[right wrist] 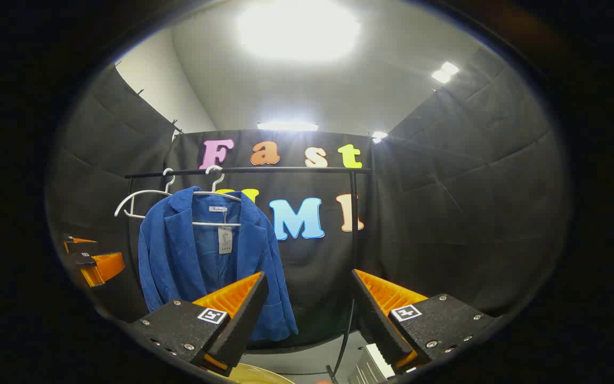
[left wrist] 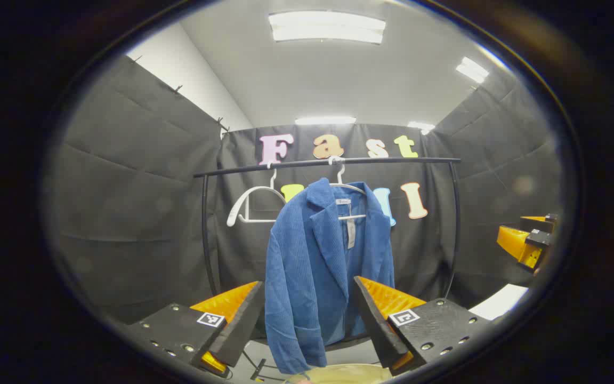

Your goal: Grasp the clothes on the hanger with both hands and then place them into the laundry hamper below.

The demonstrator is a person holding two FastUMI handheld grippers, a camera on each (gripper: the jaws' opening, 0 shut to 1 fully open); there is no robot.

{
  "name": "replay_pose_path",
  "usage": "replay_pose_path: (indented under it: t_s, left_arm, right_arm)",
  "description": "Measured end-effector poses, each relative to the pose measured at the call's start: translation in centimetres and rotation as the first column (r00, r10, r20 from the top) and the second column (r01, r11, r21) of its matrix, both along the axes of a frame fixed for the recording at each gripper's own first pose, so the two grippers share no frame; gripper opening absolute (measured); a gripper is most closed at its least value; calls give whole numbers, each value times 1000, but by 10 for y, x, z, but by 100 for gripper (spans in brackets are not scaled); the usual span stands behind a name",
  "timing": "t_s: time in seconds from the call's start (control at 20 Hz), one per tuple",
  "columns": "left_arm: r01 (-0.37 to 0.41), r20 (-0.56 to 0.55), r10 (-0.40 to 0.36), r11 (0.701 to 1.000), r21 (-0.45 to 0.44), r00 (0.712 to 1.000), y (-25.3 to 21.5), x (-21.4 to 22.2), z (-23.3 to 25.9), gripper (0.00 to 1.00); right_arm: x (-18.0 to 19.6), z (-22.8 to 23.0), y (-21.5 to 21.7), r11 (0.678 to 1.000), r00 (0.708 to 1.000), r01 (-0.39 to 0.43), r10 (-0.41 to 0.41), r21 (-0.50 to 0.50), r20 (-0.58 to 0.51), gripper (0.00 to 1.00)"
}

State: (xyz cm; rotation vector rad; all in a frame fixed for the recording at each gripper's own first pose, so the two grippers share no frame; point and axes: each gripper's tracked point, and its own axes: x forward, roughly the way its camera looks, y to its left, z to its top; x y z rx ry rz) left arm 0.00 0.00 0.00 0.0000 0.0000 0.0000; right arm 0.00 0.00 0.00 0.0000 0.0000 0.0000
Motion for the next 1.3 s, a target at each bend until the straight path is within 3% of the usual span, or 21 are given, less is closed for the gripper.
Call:
replay_pose_path:
  t_s: [1.3]
  left_arm:
    - [-25,25,24,1000,18,999,16,-8,15,95]
  right_arm:
    - [-2,10,16,999,1000,-20,20,25,3,96]
